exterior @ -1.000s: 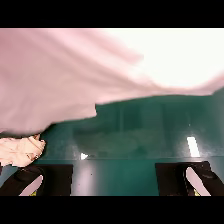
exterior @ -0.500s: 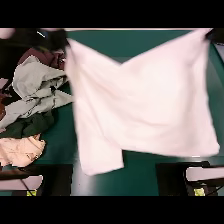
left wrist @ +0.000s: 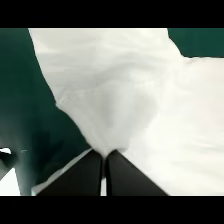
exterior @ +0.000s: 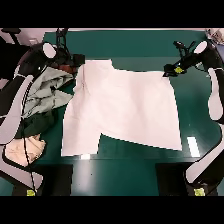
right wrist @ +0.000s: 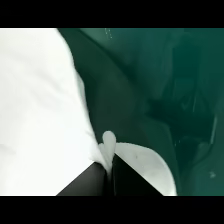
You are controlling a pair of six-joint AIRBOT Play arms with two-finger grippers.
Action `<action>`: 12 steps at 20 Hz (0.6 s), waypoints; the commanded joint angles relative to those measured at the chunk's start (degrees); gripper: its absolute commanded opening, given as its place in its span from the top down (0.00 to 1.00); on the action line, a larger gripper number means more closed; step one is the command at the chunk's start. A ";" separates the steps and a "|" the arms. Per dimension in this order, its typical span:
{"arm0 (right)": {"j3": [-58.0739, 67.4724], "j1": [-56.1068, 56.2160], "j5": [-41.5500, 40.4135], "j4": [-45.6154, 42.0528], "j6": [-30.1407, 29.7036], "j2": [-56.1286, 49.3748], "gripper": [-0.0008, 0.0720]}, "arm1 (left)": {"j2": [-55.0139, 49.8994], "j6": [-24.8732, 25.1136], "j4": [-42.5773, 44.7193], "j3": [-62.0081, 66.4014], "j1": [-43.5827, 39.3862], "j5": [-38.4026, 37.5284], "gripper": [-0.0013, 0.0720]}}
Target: Fold the shirts.
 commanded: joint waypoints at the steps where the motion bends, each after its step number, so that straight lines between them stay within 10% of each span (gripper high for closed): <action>1: 1.68 -0.68 -0.72 -2.73 -1.03 -0.17 0.97 | -0.59 0.81 6.27 -0.07 -0.04 2.97 0.95; 12: -26.71 -1.92 -7.32 -11.61 -7.50 25.46 0.97 | 0.24 -2.58 12.24 -0.42 -0.07 -9.25 0.95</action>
